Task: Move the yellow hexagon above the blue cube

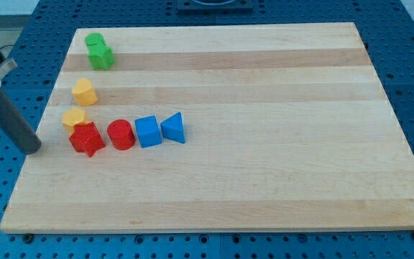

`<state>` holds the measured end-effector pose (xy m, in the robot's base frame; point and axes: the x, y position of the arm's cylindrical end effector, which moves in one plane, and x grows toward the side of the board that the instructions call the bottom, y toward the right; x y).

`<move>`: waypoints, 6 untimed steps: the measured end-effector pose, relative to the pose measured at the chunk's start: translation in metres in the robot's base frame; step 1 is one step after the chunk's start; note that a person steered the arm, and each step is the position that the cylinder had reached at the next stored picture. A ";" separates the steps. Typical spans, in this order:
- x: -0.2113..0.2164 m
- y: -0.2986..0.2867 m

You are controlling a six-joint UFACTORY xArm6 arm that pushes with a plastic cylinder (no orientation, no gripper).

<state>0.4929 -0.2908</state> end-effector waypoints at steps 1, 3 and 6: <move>-0.015 0.014; -0.055 0.058; -0.048 0.041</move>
<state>0.4449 -0.2496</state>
